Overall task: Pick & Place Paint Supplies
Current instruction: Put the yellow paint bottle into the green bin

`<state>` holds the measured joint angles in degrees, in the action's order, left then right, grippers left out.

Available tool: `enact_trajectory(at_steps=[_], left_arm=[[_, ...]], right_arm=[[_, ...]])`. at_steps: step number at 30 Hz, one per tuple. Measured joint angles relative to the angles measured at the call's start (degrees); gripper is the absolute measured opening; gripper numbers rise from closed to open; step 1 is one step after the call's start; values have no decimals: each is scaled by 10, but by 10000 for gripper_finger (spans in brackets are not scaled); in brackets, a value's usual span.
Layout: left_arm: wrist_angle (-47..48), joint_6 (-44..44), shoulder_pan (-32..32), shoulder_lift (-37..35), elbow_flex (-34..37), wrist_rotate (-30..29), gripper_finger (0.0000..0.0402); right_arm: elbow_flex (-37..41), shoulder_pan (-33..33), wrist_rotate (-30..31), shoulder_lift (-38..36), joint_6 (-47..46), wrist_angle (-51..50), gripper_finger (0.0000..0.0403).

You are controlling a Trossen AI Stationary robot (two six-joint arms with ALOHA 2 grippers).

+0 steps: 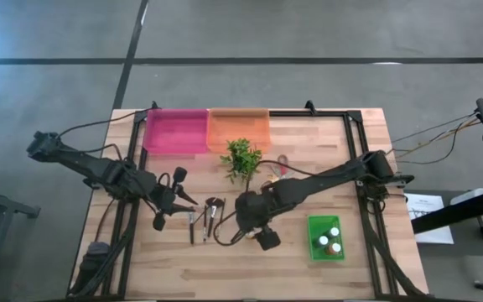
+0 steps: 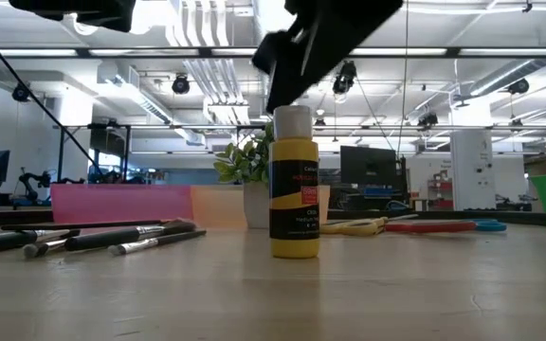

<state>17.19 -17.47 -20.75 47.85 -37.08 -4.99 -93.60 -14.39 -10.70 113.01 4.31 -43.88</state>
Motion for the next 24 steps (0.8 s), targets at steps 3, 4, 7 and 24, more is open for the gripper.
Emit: enact_trajectory(at_steps=[3, 4, 7, 24], left_arm=[[-1, 0, 0, 0, 0, 0, 99], [-1, 0, 0, 0, 0, 0, 99], [-2, 0, 0, 0, 0, 0, 99], [-5, 0, 0, 0, 0, 0, 99]], right_arm=[[-5, 0, 2, 19, 0, -9, 283], [-8, 0, 2, 22, -1, -9, 283], [-8, -2, 2, 23, -1, -8, 283], [4, -16, 48, 22, -17, 5, 283]])
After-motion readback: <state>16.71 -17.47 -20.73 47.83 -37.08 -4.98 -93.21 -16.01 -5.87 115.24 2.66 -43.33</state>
